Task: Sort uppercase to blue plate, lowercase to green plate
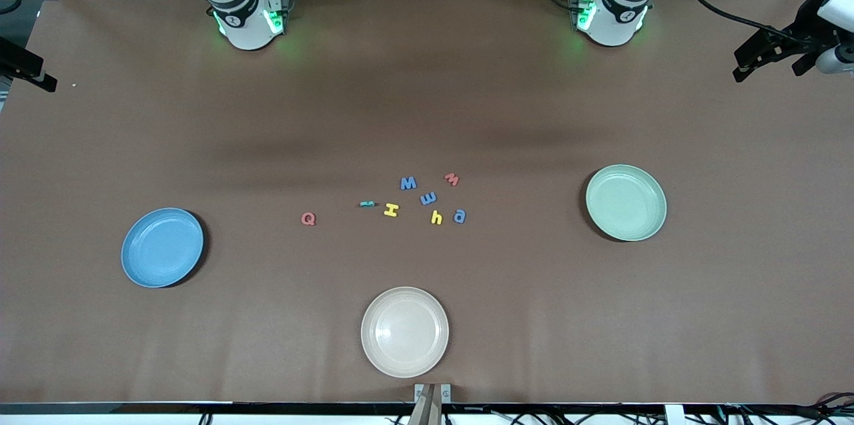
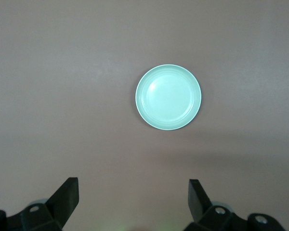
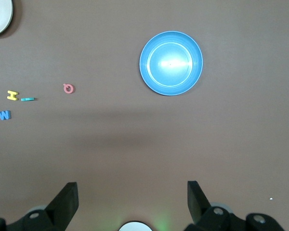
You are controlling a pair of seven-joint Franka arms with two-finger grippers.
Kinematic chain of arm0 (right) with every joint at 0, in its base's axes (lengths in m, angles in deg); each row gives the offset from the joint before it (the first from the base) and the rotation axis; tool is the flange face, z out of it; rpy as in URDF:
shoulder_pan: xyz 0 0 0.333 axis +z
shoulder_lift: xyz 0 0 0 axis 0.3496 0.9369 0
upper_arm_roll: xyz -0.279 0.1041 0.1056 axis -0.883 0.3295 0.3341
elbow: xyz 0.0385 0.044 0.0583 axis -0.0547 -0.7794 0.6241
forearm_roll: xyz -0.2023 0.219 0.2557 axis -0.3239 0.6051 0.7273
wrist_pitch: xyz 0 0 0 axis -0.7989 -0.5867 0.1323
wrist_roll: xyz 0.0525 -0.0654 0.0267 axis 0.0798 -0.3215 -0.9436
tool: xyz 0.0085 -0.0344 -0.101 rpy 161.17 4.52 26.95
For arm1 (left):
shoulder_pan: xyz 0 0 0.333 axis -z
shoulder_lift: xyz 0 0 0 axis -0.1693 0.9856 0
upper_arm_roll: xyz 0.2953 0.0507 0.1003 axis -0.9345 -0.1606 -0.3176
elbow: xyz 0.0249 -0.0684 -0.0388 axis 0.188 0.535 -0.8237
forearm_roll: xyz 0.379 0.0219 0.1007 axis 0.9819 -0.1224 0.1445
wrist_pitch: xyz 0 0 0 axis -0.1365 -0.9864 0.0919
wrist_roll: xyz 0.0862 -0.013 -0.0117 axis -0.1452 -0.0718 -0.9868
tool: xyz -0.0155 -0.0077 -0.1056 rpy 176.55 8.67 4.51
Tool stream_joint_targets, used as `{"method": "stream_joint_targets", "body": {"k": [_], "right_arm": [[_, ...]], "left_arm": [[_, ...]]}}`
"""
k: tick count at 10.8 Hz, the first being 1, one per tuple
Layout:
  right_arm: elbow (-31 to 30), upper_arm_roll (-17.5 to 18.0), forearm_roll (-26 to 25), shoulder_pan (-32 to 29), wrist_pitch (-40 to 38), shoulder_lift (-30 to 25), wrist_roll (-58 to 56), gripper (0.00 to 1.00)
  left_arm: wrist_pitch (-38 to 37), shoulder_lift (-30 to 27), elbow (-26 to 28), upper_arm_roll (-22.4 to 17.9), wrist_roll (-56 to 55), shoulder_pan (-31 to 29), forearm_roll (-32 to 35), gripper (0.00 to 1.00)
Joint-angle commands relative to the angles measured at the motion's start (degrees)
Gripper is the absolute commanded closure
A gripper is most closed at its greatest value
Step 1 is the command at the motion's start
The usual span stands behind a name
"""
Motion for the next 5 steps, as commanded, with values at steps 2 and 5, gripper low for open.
{"method": "stream_joint_targets", "body": {"k": [2,5], "right_arm": [[0.40,0.05,0.91,-1.57,-0.56,0.02,-0.53,0.00],[0.66,0.05,0.91,-1.67,-1.26,-0.06,-0.53,0.00]], "left_arm": [[-0.05,-0.53,0.41,0.41,-0.20,-0.28,-0.63,0.00],[-0.05,-0.53,0.41,0.67,-0.29,-0.11,-0.63,0.00]]}}
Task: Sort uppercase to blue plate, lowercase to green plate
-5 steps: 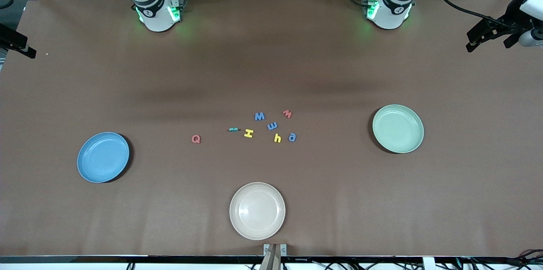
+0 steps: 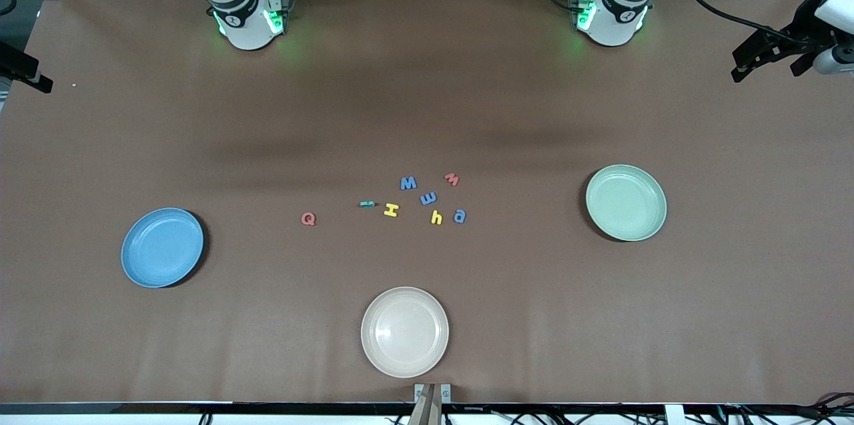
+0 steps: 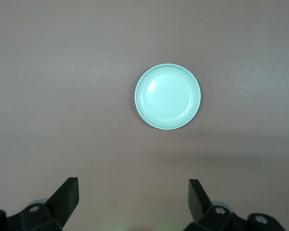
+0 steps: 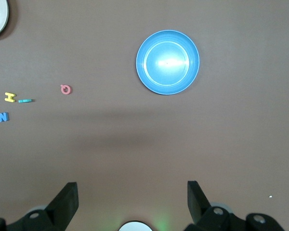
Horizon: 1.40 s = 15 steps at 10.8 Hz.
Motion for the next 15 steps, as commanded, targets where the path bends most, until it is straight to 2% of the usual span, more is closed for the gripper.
{"method": "stream_joint_targets", "body": {"k": [1,10,15], "right_arm": [[0.72,0.30,0.91,-1.30,-1.25,-0.13,-0.53,0.00],[0.19,0.39,0.30,-2.35,-1.42,1.98,-0.61,0.00],[-0.33,0.74,0.91,-0.43,-1.77,4.88,-0.61,0.00]], "left_arm": [[-0.05,-0.54,0.41,0.39,-0.28,-0.18,-0.63,0.00],[-0.05,-0.28,-0.20,0.21,3.30,-0.53,-0.54,0.00],[0.21,-0.10,-0.47,-0.14,3.58,-0.62,-1.94,0.00]]}}
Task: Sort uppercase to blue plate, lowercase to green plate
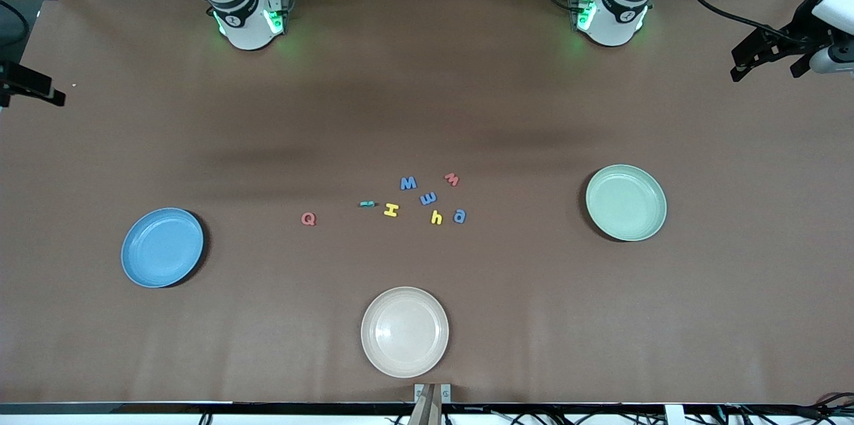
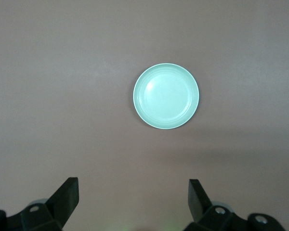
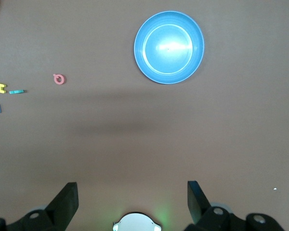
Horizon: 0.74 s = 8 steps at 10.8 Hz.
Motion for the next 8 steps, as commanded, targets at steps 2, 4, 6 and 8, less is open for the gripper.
{"method": "stream_joint_targets", "body": {"k": [2,4,6,8], "right_arm": [[-0.24,0.14,0.84,0.50,-1.86,2.51,-0.45,0.00],[-0.76,0.14,1.01,0.50,-1.78,4.36,-0.44,0.00],[-2.25,0.14,1.98,2.07,-1.60,4.81,-0.36,0.00],[-2.35,0.14,1.98,4.44,-1.51,6.91,-0.36,0.00]], "left_arm": [[0.30,-0.14,-0.40,0.05,1.33,-0.40,-1.59,0.00],[0.39,0.29,-0.40,0.05,1.33,-0.32,-1.94,0.00],[0.39,0.30,-0.40,0.05,1.33,-0.32,-1.94,0.00],[0.39,0.73,-0.14,0.05,1.33,-0.49,-3.69,0.00]]}}
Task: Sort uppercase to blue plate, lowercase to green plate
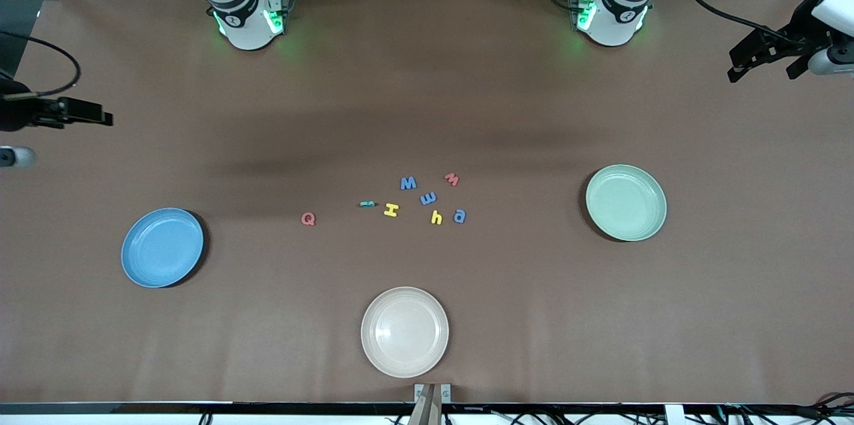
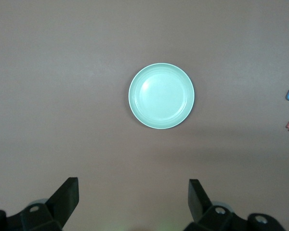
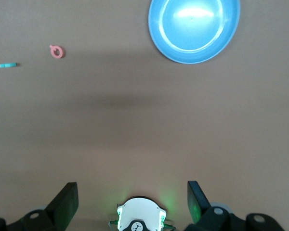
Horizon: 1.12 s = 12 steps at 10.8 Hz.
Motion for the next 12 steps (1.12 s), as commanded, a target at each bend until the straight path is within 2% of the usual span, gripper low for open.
{"method": "stream_joint_targets", "body": {"k": [1,4,6,8,12], "right_arm": [[-0.13,-0.17,1.11,2.34,-0.20,1.58,-0.29,0.00],[1.01,-0.17,1.20,3.57,-0.20,4.38,-0.30,0.00],[1.46,-0.17,1.11,3.40,-0.20,5.10,-0.38,0.00],[2.33,-0.17,1.11,3.22,-0.20,5.62,-0.30,0.00],[4.26,-0.43,0.76,1.47,-0.29,8.25,-0.21,0.00]], "left_arm": [[0.53,0.81,0.14,0.05,1.25,-0.50,-3.20,0.00],[5.35,3.88,1.63,0.58,0.29,-0.06,-6.19,0.00],[8.43,6.16,2.25,2.94,-0.15,0.03,-6.46,0.00],[11.42,8.27,2.34,6.88,-4.96,0.03,-7.43,0.00],[16.34,12.75,2.25,14.98,-22.00,0.11,-7.34,0.00]]}}
